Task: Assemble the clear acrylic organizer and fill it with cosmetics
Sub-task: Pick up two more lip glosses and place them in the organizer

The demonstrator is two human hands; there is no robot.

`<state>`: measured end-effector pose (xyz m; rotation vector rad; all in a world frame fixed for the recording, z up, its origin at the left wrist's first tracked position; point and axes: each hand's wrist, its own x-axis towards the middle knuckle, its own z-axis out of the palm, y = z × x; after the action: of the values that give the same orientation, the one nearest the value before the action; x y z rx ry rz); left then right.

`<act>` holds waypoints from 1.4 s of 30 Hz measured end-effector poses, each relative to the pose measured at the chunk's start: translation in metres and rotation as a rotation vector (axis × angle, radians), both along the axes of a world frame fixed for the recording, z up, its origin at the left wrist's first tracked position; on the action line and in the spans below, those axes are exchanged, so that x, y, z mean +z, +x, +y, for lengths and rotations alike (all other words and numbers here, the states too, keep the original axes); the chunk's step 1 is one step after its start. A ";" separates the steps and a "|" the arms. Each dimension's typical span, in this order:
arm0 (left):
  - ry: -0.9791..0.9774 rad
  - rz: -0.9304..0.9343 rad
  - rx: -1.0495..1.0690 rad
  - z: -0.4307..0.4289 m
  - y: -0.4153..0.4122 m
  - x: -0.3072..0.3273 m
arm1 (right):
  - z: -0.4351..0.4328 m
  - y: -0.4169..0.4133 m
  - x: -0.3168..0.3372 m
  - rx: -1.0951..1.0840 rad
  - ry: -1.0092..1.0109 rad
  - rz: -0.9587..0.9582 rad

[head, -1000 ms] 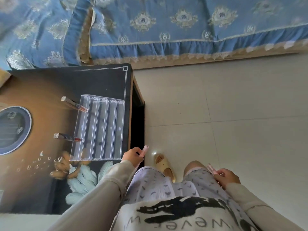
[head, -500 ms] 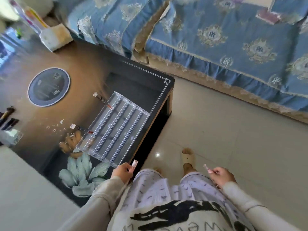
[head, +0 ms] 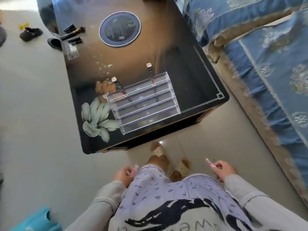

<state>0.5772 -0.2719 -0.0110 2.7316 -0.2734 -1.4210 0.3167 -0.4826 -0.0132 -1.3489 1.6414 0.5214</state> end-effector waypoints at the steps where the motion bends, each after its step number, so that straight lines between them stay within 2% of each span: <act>1: -0.003 -0.009 0.017 0.001 0.002 -0.002 | -0.004 0.006 0.000 0.027 0.007 0.009; 9: -0.108 -0.033 0.136 -0.024 0.043 -0.002 | -0.028 0.062 0.003 0.097 -0.015 0.043; 12: -0.192 -0.048 0.167 -0.039 0.064 0.004 | -0.035 0.083 0.003 0.099 -0.048 -0.033; 16: -0.290 -0.161 0.168 -0.061 0.092 0.021 | -0.048 0.118 0.009 0.111 -0.134 -0.115; 20: -0.451 -0.146 0.217 -0.085 0.115 0.033 | -0.067 0.160 0.019 0.159 -0.241 -0.212; 24: -0.602 -0.207 0.250 -0.115 0.131 0.044 | -0.089 0.207 0.035 0.250 -0.368 -0.266; 29: -0.715 -0.302 0.345 -0.146 0.140 0.054 | -0.112 0.255 0.056 0.246 -0.396 -0.421; 32: -0.737 -0.381 0.385 -0.161 0.145 0.053 | -0.120 0.275 0.062 0.233 -0.427 -0.485; 35: -0.748 -0.498 0.338 -0.169 0.149 0.051 | -0.122 0.288 0.058 0.243 -0.444 -0.519; 42: -0.687 -0.432 0.283 -0.170 0.155 0.037 | -0.119 0.295 0.040 0.290 -0.476 -0.569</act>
<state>0.7326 -0.4422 0.0256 2.3255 -0.3025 -0.5151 0.6116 -0.6021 0.0272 -1.8882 1.1347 -0.1143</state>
